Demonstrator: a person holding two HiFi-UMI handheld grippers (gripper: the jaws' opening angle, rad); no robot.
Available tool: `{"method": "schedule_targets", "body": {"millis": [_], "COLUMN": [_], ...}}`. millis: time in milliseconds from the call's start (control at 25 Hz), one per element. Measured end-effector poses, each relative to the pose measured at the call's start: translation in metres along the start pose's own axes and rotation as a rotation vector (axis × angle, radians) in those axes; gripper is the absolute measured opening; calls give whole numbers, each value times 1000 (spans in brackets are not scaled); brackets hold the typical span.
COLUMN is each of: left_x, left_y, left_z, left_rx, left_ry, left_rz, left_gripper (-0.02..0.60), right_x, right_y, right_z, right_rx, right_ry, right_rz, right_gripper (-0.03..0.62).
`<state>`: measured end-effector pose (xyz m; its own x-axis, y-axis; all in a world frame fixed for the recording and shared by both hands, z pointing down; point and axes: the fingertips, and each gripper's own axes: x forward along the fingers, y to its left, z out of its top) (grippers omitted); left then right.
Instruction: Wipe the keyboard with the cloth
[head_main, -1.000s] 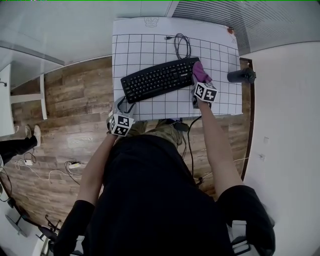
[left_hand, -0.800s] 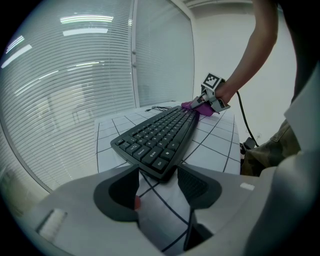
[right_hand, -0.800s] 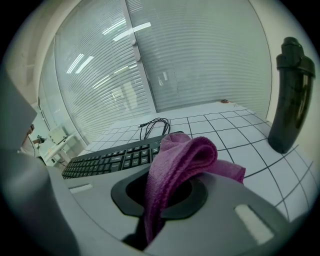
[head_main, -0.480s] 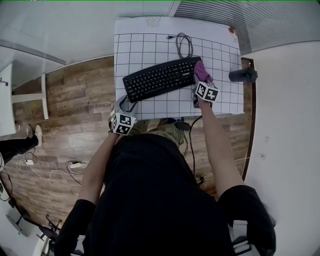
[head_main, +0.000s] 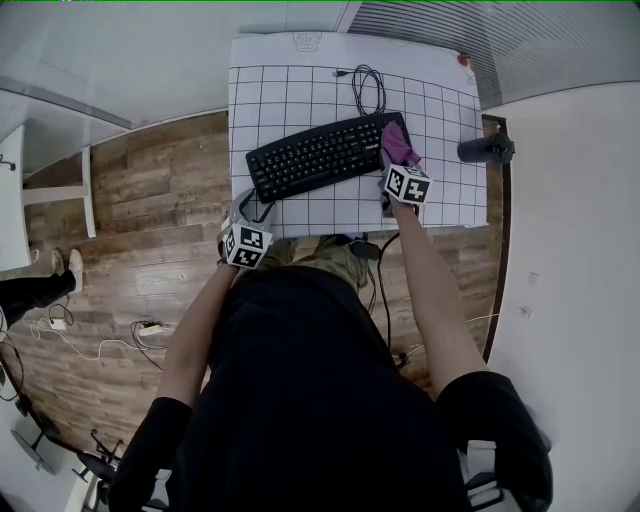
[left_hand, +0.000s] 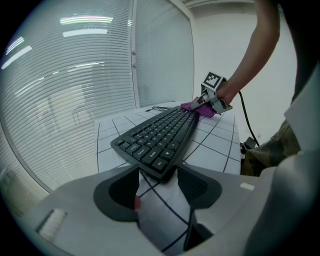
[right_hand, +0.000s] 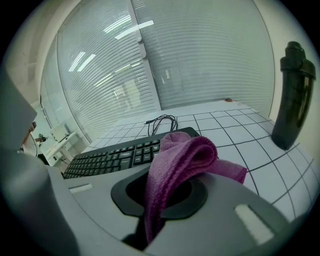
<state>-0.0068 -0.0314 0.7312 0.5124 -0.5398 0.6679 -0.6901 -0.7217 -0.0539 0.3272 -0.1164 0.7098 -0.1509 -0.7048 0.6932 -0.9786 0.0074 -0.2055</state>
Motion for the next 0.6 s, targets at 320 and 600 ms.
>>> {"method": "schedule_targets", "body": {"millis": [320, 600], "left_x": [0, 2], "left_y": [0, -1], "left_z": [-1, 1], "left_rx": [-2, 0], "left_ry": [3, 1], "left_rz": [4, 1], "left_gripper": [218, 218], "right_x": [1, 0], "right_y": [14, 15], "right_z": [-5, -6], "right_rx": [-7, 25], "right_ry": [15, 2], "right_rz": [33, 9], "right_gripper": [46, 46]}}
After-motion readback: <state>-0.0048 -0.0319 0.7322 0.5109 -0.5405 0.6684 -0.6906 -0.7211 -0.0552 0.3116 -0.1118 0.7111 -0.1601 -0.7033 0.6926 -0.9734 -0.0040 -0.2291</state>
